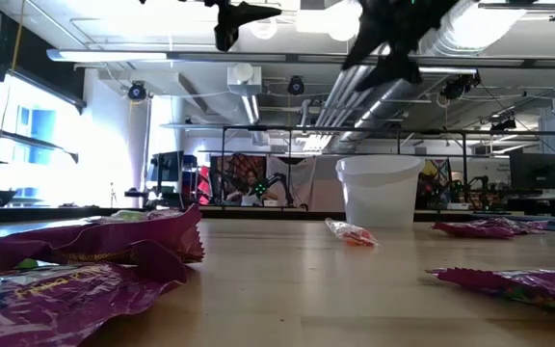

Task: Sort candy by brand, put in halloween buckets
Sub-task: Put the red gummy into the white bucket

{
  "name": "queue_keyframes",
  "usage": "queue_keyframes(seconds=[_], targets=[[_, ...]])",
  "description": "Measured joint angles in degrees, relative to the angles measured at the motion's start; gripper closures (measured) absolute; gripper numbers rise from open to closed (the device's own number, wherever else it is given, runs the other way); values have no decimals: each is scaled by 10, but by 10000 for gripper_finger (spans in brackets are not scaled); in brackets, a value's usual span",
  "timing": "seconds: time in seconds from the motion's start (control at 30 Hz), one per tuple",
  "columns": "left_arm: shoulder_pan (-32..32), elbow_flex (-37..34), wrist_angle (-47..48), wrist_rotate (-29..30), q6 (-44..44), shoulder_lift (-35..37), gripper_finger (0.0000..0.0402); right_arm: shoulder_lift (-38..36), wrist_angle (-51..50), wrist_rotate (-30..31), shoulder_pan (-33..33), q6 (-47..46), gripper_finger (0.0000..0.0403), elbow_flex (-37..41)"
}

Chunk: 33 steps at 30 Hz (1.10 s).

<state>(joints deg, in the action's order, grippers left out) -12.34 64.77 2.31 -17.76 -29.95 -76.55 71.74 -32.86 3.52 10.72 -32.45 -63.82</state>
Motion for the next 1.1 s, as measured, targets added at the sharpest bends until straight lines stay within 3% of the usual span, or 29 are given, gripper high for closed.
queue_keyframes(seconds=[0.13,0.23,0.37,0.57,0.7,0.83,1.1], targets=[[0,0,0,0,0,0,184,36,-20,3,-104,-143,167,-3],[-4,0,-2,-2,0,0,184,96,-9,45,-165,-210,167,-1],[-35,31,27,-57,1,17,184,181,-8,76,-195,-276,167,-20],[-25,80,324,-67,89,51,194,297,-80,44,-197,-299,167,-78],[31,65,451,-6,105,62,206,344,-121,28,-190,-320,167,-114],[88,2,447,67,63,66,214,370,-115,13,-184,-321,167,-133],[127,-107,366,79,-27,66,215,411,-101,-17,-181,-345,167,-142]])
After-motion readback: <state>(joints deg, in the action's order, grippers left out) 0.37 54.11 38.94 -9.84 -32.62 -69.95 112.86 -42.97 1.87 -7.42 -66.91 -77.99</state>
